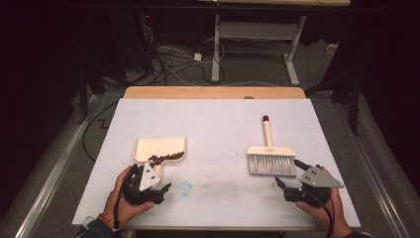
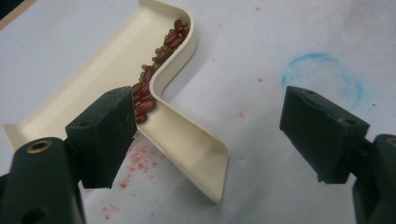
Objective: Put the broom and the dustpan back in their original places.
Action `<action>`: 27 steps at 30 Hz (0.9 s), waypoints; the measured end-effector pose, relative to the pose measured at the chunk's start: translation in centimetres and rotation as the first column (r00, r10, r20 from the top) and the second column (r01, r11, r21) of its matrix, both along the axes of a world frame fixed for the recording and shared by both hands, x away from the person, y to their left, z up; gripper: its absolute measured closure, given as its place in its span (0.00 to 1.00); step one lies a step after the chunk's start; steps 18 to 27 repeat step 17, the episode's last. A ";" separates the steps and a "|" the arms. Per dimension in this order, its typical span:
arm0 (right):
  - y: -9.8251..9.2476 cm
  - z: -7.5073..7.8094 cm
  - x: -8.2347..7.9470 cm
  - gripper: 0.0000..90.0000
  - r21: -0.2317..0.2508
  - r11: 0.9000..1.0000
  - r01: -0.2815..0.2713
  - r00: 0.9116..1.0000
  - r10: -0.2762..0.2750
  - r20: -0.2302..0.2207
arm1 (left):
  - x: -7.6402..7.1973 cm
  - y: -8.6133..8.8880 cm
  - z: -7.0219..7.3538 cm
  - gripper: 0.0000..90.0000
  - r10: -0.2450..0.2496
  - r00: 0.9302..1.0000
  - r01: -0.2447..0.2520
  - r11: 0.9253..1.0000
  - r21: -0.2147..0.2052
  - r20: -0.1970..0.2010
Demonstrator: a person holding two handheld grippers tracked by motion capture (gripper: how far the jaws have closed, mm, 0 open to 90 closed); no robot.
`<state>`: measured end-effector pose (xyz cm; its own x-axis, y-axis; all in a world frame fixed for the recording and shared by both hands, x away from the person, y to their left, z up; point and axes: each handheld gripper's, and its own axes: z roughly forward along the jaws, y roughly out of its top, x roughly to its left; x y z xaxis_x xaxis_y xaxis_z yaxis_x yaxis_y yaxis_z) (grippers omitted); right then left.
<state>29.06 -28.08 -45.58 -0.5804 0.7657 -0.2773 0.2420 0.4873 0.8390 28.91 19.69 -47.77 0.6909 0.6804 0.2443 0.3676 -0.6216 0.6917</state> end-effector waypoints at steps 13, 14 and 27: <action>-0.3 0.1 0.0 0.20 0.008 1.000 0.006 1.000 -0.006 0.003 | 0.2 -0.1 0.1 0.21 0.000 1.000 0.000 1.000 -0.001 0.000; -0.4 0.1 0.0 0.20 0.011 1.000 0.010 1.000 -0.010 0.000 | 0.3 -0.2 0.1 0.21 0.001 1.000 -0.001 1.000 -0.003 0.000; -0.5 0.1 0.1 0.20 0.018 1.000 0.013 1.000 -0.013 -0.005 | 0.4 -0.2 0.2 0.21 0.003 1.000 -0.003 1.000 -0.012 0.002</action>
